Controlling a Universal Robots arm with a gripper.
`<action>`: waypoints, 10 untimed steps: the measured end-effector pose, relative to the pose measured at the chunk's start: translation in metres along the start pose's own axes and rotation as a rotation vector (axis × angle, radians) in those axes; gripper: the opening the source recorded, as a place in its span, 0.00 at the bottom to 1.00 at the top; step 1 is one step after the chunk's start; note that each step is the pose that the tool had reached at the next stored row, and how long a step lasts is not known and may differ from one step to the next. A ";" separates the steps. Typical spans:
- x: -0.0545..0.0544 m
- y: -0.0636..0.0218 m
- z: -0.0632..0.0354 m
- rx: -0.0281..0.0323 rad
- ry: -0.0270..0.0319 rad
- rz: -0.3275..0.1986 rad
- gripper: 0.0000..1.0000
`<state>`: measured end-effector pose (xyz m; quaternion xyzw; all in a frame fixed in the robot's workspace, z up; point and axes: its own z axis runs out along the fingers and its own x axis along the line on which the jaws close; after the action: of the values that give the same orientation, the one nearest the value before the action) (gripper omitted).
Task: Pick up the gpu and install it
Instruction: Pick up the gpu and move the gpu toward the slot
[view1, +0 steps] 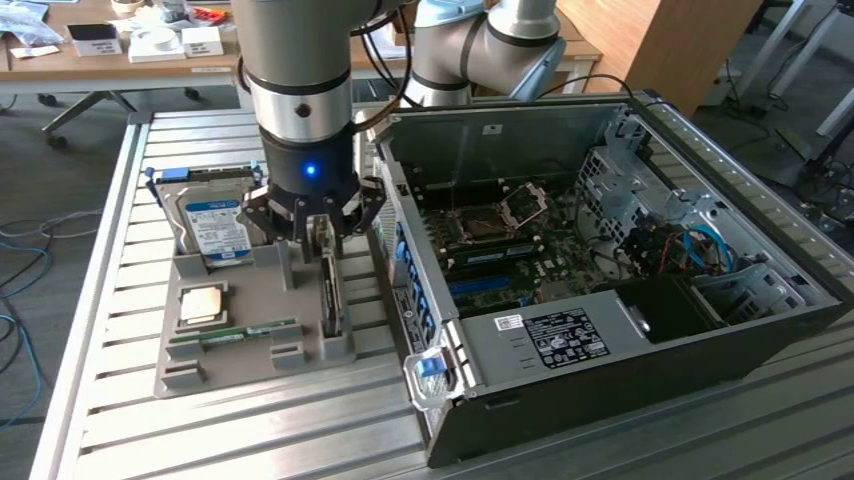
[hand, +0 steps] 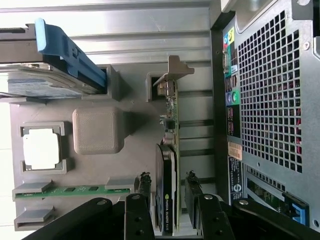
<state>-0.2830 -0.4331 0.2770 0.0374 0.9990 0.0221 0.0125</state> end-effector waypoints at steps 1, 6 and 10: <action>0.000 0.0000 0.0003 0.0001 0.0001 0.000 0.41; 0.000 -0.0012 0.0007 0.0001 0.0000 0.000 0.41; 0.000 -0.0017 0.0007 0.0000 -0.0001 0.000 0.41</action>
<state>-0.2829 -0.4348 0.2763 0.0375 0.9990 0.0221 0.0125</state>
